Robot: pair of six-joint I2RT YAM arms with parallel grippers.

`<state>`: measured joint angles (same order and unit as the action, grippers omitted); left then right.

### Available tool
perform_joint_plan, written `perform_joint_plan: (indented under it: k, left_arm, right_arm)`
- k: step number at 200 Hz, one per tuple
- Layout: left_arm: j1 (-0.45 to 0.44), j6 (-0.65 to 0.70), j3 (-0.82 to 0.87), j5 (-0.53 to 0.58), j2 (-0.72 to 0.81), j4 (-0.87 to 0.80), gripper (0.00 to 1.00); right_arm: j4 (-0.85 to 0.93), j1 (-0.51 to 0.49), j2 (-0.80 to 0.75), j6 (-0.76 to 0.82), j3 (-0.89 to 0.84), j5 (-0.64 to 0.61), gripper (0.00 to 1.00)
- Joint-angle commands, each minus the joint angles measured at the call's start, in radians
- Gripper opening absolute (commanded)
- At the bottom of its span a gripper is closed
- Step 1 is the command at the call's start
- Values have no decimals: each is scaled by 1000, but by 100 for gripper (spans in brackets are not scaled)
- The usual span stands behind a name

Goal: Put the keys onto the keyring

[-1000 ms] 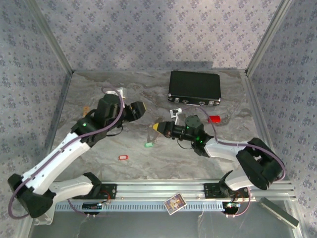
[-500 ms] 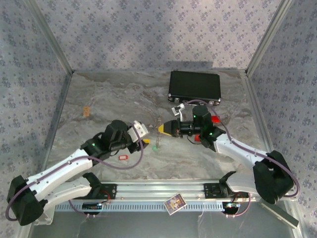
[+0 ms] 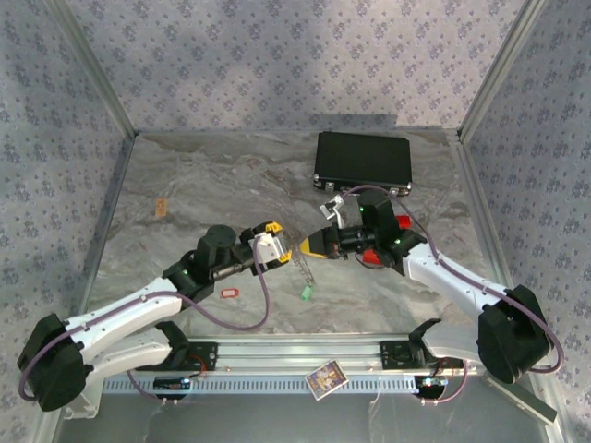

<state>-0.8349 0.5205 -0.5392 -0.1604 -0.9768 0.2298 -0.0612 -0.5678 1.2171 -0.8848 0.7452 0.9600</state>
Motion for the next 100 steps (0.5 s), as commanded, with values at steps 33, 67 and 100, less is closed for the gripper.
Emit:
perform_joint_plan:
  k: [33, 67, 100]
  left_arm:
    - [-34, 60, 1, -39, -18, 21, 64]
    - [-59, 82, 12, 49, -23, 71, 77]
    - [-63, 68, 21, 113, -7, 129, 74]
  right_arm:
    - [13, 6, -8, 20, 52, 41, 0]
    - [13, 5, -11, 17, 59, 43, 0]
    - [34, 4, -16, 30, 55, 40, 0]
